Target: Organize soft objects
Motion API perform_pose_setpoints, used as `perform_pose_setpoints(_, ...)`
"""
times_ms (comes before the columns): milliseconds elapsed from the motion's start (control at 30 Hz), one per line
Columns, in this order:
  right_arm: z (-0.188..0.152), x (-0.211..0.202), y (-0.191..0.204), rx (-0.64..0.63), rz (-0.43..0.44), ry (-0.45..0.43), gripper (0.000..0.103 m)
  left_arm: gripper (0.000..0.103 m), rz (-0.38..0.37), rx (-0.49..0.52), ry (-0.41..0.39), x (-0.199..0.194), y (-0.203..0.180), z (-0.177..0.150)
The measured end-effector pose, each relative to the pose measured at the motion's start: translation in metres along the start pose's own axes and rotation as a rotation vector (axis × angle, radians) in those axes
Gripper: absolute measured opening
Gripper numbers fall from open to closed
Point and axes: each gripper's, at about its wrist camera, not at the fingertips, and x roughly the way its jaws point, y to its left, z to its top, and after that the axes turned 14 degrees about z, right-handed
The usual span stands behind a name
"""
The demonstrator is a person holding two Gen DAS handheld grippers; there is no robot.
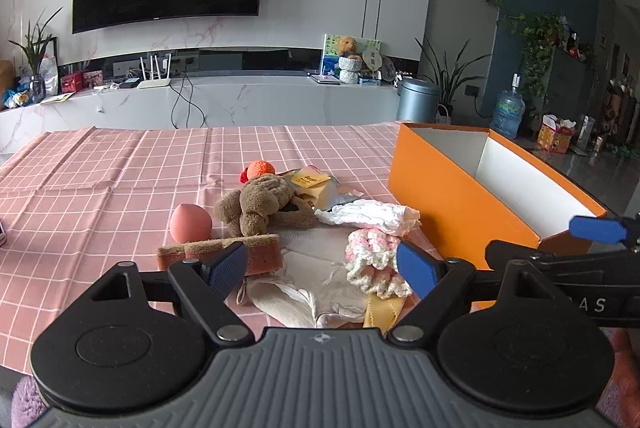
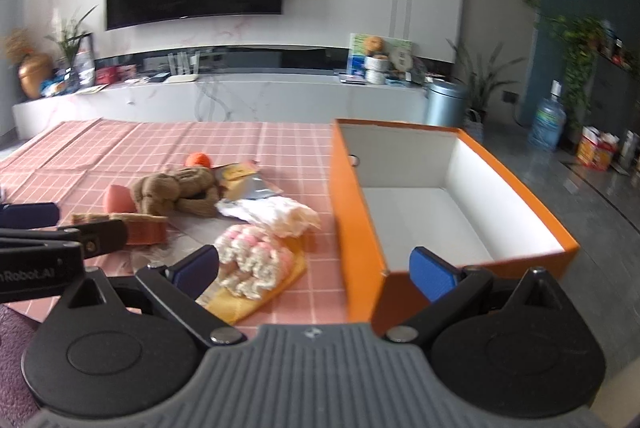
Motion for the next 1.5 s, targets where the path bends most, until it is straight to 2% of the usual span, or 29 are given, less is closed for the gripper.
perform_pose_setpoints(67,0.003,0.005,0.003,-0.025,0.038,0.013,0.09,0.095,-0.001,0.016,0.013,0.004,0.002,0.001)
perform_pose_setpoints(133,0.006,0.013,0.007,-0.057,0.068,0.029,0.085,0.091,0.005,0.065,0.018,0.008,0.003,0.0)
perform_pose_setpoints(267,0.009,0.029,0.013,-0.095,0.113,0.063,0.082,0.091,0.013,0.102,0.016,0.016,0.007,-0.001)
perform_pose_setpoints(433,0.011,0.057,0.012,-0.097,0.15,0.129,0.075,0.091,0.079,0.22,-0.017,0.032,0.01,-0.007)
perform_pose_setpoints(567,0.011,0.08,0.015,-0.092,0.163,0.169,0.075,0.091,0.115,0.274,-0.017,0.048,0.015,-0.009)
perform_pose_setpoints(833,0.008,0.123,0.013,-0.052,0.178,0.258,0.078,0.094,0.175,0.554,-0.019,0.084,0.014,-0.02)
perform_pose_setpoints(1100,0.006,0.149,0.007,-0.009,0.17,0.301,0.083,0.093,0.201,0.718,0.004,0.122,0.01,-0.031)
perform_pose_setpoints(1200,0.005,0.158,0.004,0.011,0.171,0.308,0.085,0.089,0.193,0.726,0.029,0.133,0.012,-0.033)
perform_pose_setpoints(1333,0.005,0.164,0.0,0.037,0.193,0.31,0.08,0.078,0.175,0.71,0.053,0.14,0.015,-0.031)
perform_pose_setpoints(1400,0.005,0.164,0.002,0.024,0.198,0.306,0.074,0.07,0.163,0.683,0.061,0.139,0.017,-0.028)
perform_pose_setpoints(1500,0.005,0.163,0.005,-0.003,0.207,0.307,0.059,0.066,0.142,0.638,0.086,0.138,0.021,-0.022)
